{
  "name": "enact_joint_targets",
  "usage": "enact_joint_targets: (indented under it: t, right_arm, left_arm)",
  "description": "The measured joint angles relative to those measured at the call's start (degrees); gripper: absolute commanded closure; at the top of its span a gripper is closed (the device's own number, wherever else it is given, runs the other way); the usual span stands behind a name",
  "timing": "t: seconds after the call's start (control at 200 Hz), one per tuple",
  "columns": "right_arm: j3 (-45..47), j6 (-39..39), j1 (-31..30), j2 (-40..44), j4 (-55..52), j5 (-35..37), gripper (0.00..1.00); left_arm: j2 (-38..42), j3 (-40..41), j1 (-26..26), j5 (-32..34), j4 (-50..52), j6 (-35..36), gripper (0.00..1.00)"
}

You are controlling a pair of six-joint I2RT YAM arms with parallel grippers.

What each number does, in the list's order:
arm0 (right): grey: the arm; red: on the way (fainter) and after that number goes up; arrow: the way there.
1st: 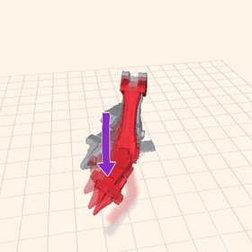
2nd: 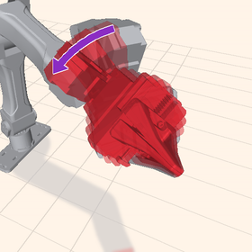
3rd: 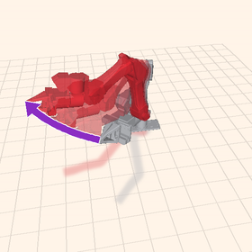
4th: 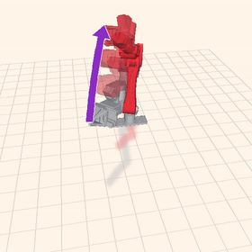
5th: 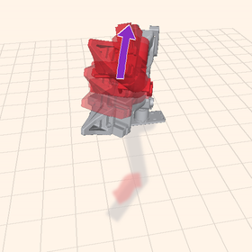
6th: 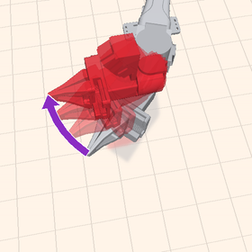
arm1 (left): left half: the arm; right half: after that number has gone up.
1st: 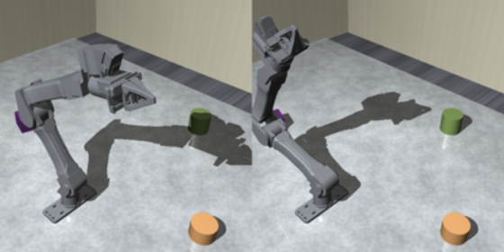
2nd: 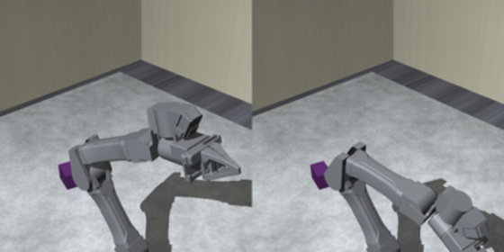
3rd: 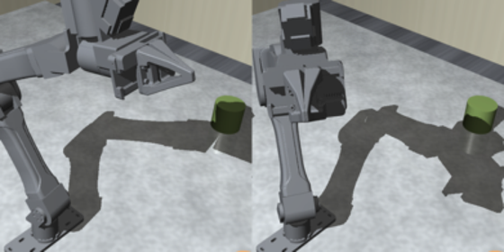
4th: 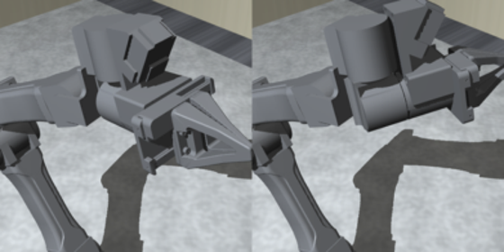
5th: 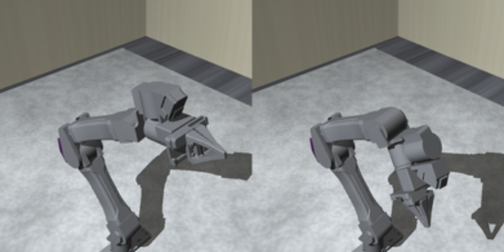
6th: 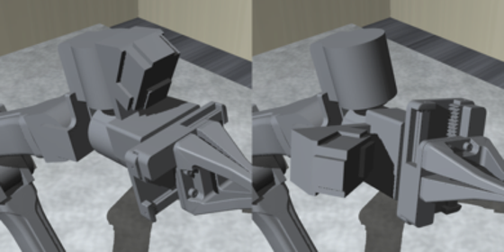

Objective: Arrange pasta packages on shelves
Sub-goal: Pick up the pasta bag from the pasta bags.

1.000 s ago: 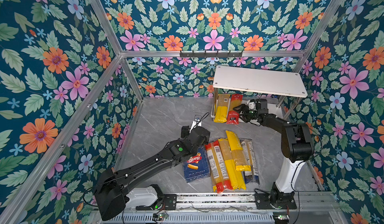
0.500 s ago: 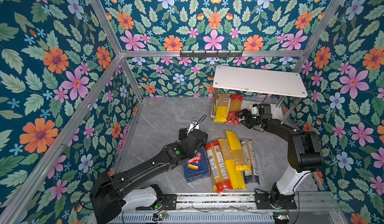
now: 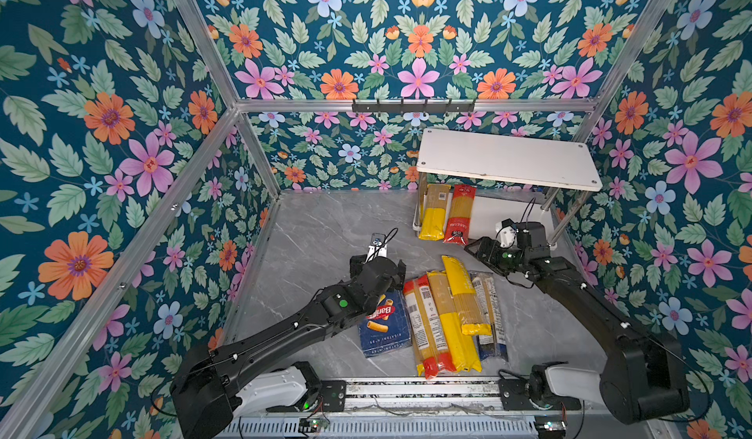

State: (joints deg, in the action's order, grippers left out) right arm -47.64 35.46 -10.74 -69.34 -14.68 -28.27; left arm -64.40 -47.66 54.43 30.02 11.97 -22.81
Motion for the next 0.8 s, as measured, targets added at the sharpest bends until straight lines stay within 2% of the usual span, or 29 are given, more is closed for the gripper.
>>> enact_joint_targets:
  t: [0.255,0.41,0.625,0.8]
  right_arm:
    - [5.7,-0.9,-3.3,11.7,-8.9,1.9,0.14]
    - [8.1,-0.9,-7.9,16.4,-13.1,4.7,0.14]
    - [9.9,-0.6,-15.9,18.6,-16.2,8.9,0.14]
    - [11.7,1.2,-21.5,16.8,-15.8,11.0,0.14]
  left_arm:
    - [3.0,1.3,0.0,-0.6,0.0,-1.3,0.0]
    - [5.5,3.0,0.0,-1.3,0.1,-2.9,0.0]
    - [8.2,5.4,0.0,-2.0,0.7,-5.9,0.0]
    - [9.7,6.8,0.0,-2.5,1.8,-8.3,0.0]
